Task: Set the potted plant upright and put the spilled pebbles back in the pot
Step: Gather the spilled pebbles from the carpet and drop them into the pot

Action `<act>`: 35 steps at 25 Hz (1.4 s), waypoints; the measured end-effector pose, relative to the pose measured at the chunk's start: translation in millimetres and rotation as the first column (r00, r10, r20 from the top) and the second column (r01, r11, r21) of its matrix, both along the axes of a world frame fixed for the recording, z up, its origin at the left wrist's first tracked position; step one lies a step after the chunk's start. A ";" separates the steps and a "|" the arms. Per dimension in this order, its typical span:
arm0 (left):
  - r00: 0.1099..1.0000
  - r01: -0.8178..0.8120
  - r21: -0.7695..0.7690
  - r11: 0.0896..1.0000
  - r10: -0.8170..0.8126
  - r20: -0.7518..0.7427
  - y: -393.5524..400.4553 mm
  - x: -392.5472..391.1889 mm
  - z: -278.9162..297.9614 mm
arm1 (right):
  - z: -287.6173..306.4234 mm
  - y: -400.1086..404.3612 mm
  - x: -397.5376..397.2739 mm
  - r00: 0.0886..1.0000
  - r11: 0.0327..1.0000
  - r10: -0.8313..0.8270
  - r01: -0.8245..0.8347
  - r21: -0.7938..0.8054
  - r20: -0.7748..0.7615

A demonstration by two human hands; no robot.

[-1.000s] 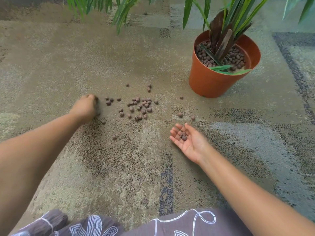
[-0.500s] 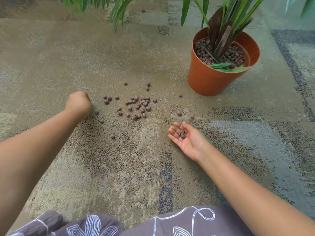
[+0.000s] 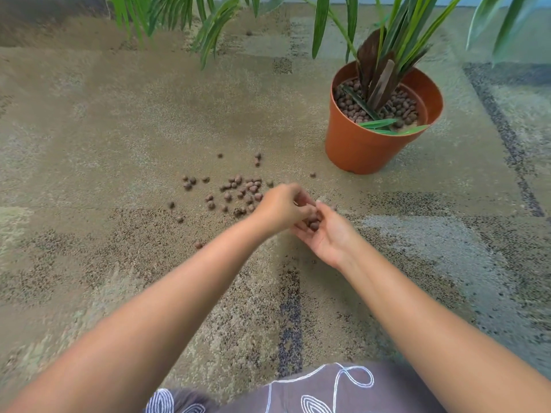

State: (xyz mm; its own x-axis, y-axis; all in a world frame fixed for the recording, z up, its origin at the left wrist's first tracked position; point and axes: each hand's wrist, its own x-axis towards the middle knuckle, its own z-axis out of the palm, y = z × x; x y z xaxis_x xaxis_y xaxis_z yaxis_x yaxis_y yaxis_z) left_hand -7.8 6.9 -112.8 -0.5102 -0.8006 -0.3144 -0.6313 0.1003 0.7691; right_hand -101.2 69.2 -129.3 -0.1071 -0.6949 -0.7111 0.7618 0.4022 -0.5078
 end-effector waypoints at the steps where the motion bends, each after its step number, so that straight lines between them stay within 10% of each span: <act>1: 0.996 -0.081 0.002 0.997 0.081 -0.039 6.1 -3.7 -6.0 | 1.1 0.1 -4.7 1.000 1.000 -0.016 0.016 0.009 -0.007; 3: 0.905 -0.373 0.177 0.911 0.399 -0.150 16.1 -7.1 -17.0 | 2.8 0.0 -12.0 0.998 1.000 -0.026 0.027 0.015 -0.065; 5: 0.694 -0.498 0.603 0.623 0.703 -0.155 22.1 -8.0 -24.9 | 4.7 -0.1 -9.2 0.982 1.000 0.003 -0.006 -0.016 -0.188; 7: 0.475 -0.281 0.927 0.247 0.875 -0.089 25.9 -5.6 -27.9 | 7.0 -1.1 3.9 0.935 0.991 0.102 -0.125 -0.047 -0.340; 9: 0.359 -0.132 0.986 0.100 0.932 -0.047 22.8 -1.7 -32.4 | 8.9 -1.3 16.9 0.837 0.958 0.220 -0.283 -0.052 -0.501; 16: 0.361 -0.089 0.969 0.232 0.914 -0.186 8.1 6.4 -31.0 | 13.0 -11.1 -6.2 0.577 0.900 0.212 -0.431 -0.073 -0.789; 20: 0.442 -0.219 0.953 0.208 0.892 -0.092 11.0 11.0 -36.6 | -13.1 -8.5 -32.7 0.161 0.909 0.207 -0.396 0.129 -0.965; 24: 0.439 -0.264 0.939 0.222 0.894 -0.088 20.1 10.6 -42.7 | -44.0 -0.2 -37.9 -0.311 0.680 0.389 -0.538 0.498 -0.867; 30: 0.440 -0.284 0.933 0.220 0.895 -0.077 20.9 13.5 -41.2 | -31.5 -16.0 -37.8 -0.561 0.679 0.186 -0.520 0.519 -0.806; 35: 0.388 -0.280 0.941 0.188 0.919 -0.068 20.0 15.1 -40.1 | -31.3 -16.6 -42.0 -0.486 0.696 0.207 -0.537 0.477 -0.849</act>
State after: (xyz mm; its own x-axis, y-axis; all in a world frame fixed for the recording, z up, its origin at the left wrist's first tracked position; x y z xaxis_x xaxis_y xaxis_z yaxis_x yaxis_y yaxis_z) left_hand 7.3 26.9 -152.9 -0.2494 -0.5108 -0.8227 0.4027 -0.8274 0.3916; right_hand -143.2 52.6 -160.5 -0.0653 -0.9947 -0.0792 -0.9365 0.0885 -0.3393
